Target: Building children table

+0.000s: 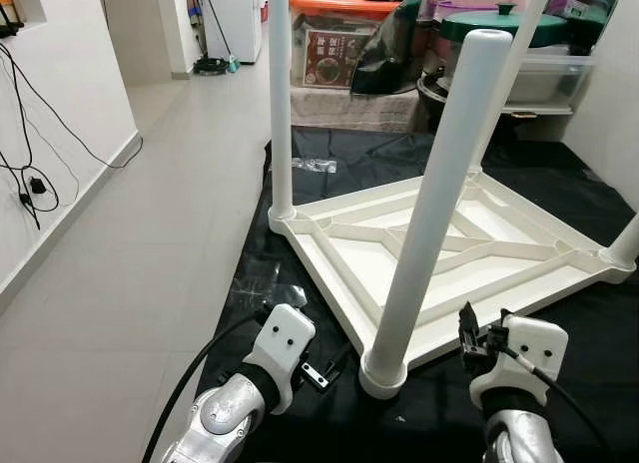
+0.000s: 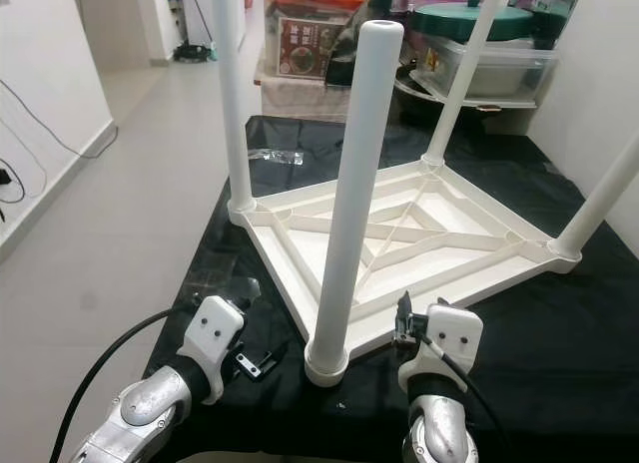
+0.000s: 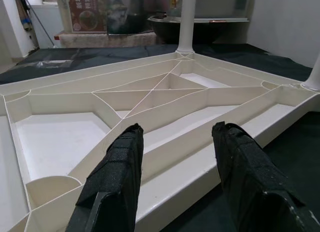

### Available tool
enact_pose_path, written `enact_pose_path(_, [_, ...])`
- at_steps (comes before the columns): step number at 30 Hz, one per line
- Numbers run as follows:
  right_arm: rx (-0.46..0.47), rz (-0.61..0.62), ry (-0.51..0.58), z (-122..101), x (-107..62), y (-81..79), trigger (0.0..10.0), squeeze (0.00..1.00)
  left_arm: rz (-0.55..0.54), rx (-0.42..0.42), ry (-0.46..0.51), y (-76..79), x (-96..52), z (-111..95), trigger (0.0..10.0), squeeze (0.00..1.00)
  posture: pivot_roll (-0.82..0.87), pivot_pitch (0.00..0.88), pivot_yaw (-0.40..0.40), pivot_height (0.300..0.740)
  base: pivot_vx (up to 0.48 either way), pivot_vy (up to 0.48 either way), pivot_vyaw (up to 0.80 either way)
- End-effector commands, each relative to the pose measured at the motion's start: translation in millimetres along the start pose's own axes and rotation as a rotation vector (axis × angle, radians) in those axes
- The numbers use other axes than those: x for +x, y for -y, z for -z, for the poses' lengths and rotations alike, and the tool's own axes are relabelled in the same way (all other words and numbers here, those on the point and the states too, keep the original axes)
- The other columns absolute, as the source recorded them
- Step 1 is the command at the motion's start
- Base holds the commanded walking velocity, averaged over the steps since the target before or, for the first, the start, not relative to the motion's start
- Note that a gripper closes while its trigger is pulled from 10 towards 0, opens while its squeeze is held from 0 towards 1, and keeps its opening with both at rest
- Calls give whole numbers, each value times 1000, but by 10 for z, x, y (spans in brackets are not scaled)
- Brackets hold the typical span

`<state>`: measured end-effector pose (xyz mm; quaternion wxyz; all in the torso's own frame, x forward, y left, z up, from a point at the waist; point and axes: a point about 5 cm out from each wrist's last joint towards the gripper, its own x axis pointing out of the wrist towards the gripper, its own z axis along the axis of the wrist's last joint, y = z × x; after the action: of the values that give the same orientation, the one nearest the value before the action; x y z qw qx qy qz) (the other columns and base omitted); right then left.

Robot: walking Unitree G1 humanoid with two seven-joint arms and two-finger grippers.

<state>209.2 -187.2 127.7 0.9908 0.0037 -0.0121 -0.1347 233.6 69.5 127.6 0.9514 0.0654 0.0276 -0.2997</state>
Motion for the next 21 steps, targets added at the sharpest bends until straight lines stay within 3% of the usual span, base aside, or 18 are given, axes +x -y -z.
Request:
enact_pose_path(1, [-4,4,-1,-12,-36,-28,10000,0,-5,6,-2,-8,1,10,10000,0,103,0,-50,740,0,0,0])
enact_pose_path(8, [-10,16,-16,2,-71,-36,10000,0,-2,7,-4,-10,0,11,10000,0,103,0,-49,740,0,0,0])
enact_pose_path(21, [-16,28,-29,23,-104,-60,10000,0,0,4,-13,-5,1,26,10000,0,103,0,-49,740,-271,0,0])
